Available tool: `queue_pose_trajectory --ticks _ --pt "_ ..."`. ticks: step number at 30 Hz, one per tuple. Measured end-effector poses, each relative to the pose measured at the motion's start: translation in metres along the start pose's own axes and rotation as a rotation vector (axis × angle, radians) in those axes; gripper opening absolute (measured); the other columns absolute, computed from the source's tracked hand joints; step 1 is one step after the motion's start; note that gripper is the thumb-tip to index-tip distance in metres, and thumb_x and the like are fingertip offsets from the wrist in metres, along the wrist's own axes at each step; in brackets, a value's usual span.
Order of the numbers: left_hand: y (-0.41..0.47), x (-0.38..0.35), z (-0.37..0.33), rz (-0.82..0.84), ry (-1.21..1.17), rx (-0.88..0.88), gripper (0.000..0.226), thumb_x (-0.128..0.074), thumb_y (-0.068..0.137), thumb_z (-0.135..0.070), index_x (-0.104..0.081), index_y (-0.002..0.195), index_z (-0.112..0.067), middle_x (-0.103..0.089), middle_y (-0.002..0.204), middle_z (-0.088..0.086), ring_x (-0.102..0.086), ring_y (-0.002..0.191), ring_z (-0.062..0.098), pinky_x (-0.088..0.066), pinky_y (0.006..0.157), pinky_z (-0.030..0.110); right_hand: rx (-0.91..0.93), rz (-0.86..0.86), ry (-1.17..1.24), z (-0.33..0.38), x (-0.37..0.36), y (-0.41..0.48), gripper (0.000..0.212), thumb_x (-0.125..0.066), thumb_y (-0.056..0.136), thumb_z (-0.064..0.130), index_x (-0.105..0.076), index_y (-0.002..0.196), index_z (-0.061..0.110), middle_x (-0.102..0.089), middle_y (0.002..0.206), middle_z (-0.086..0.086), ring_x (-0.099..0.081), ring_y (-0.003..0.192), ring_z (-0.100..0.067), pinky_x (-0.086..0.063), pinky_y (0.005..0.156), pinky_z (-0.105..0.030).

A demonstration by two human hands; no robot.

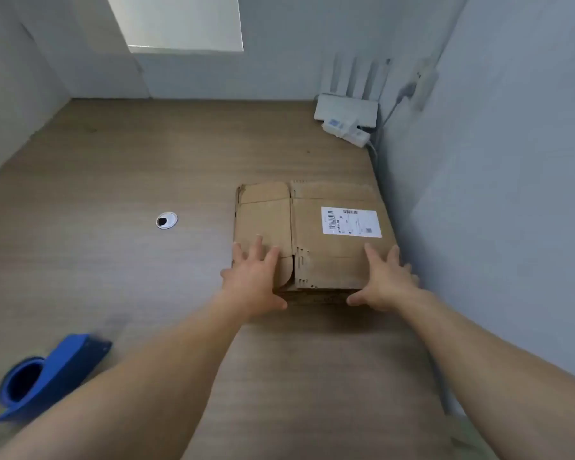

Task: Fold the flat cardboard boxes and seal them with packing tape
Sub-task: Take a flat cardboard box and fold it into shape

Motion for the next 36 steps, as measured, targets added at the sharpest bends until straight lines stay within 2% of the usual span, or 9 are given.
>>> queue_pose_trajectory --ticks 11,16,20,23,25,28,30,32,36 --pt "0.006 -0.001 0.017 -0.092 -0.107 -0.047 0.09 -0.075 0.082 -0.047 -0.024 0.151 -0.023 -0.019 0.158 0.007 -0.025 0.142 0.032 -0.041 0.109 0.045 0.051 -0.2 0.005 -0.008 0.006 -0.008 0.105 -0.076 0.07 0.067 -0.021 0.154 0.034 -0.012 0.162 -0.01 -0.029 0.139 -0.041 -0.032 0.115 -0.048" --pt "-0.004 0.007 0.023 -0.164 -0.12 -0.118 0.062 -0.058 0.094 -0.045 -0.035 0.145 -0.018 -0.046 0.139 0.007 -0.045 0.125 0.028 -0.048 0.1 0.042 0.112 -0.303 0.063 -0.012 0.008 -0.023 0.083 -0.058 0.082 0.072 -0.034 0.151 0.031 -0.023 0.158 -0.007 -0.027 0.139 -0.036 -0.03 0.115 -0.044" --pt "-0.022 0.031 0.023 -0.273 -0.155 -0.185 0.034 -0.048 0.097 -0.029 -0.047 0.129 -0.015 -0.056 0.118 0.008 -0.055 0.103 0.03 -0.051 0.084 0.041 0.245 -0.525 0.212 -0.003 0.024 -0.046 0.051 -0.053 0.093 0.041 -0.054 0.14 0.023 -0.047 0.144 -0.01 -0.041 0.126 -0.038 -0.035 0.107 -0.043" --pt "-0.045 0.066 0.025 -0.426 -0.172 -0.168 0.035 -0.044 0.097 -0.019 -0.05 0.131 -0.016 -0.062 0.11 0.012 -0.057 0.087 0.035 -0.049 0.071 0.039 0.327 -0.707 0.325 0.013 0.051 -0.071 0.045 -0.053 0.089 0.028 -0.065 0.13 0.015 -0.055 0.136 -0.015 -0.049 0.12 -0.04 -0.038 0.102 -0.039" --pt "-0.062 0.095 0.027 -0.519 -0.208 -0.131 0.034 -0.044 0.095 -0.018 -0.055 0.127 -0.015 -0.062 0.106 0.014 -0.058 0.09 0.04 -0.047 0.072 0.04 0.336 -0.804 0.403 0.028 0.077 -0.092 0.035 -0.062 0.091 0.022 -0.07 0.124 0.013 -0.057 0.134 -0.017 -0.052 0.119 -0.037 -0.04 0.099 -0.037" --pt "-0.092 0.143 0.029 -0.555 -0.311 -0.068 0.019 -0.045 0.092 -0.019 -0.062 0.096 -0.011 -0.058 0.097 0.012 -0.058 0.089 0.039 -0.049 0.073 0.039 0.325 -0.879 0.485 0.054 0.119 -0.132 0.02 -0.069 0.088 0.02 -0.074 0.106 0.018 -0.064 0.116 -0.01 -0.057 0.101 -0.025 -0.039 0.082 -0.027" --pt "-0.113 0.173 0.031 -0.483 -0.337 -0.02 0.017 -0.047 0.09 -0.018 -0.061 0.084 -0.01 -0.061 0.087 0.011 -0.06 0.079 0.033 -0.049 0.064 0.035 0.294 -0.854 0.495 0.071 0.144 -0.16 0.005 -0.069 0.085 0.026 -0.071 0.089 0.024 -0.066 0.095 -0.003 -0.055 0.086 -0.019 -0.036 0.072 -0.026" --pt "-0.139 0.195 0.034 -0.394 -0.395 -0.002 0.016 -0.046 0.09 -0.013 -0.057 0.079 -0.008 -0.062 0.079 0.013 -0.06 0.067 0.028 -0.048 0.054 0.032 0.245 -0.74 0.437 0.085 0.161 -0.184 0.016 -0.07 0.084 0.03 -0.062 0.073 0.021 -0.062 0.077 0.003 -0.055 0.077 -0.02 -0.036 0.065 -0.029" --pt "-0.183 0.191 0.049 -0.246 -0.483 0.016 0.02 -0.04 0.091 -0.008 -0.059 0.088 0.0 -0.062 0.08 0.021 -0.067 0.07 0.04 -0.057 0.053 0.04 0.208 -0.563 0.329 0.102 0.155 -0.219 0.02 -0.07 0.083 0.033 -0.061 0.071 0.02 -0.06 0.074 0.0 -0.055 0.073 -0.019 -0.037 0.059 -0.03"
Point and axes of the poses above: each hand's wrist, its own y-axis towards the middle knuckle, its own x-axis out of the back of the hand, z = x × y, the point moved 4 cm from there along y, towards the middle knuckle
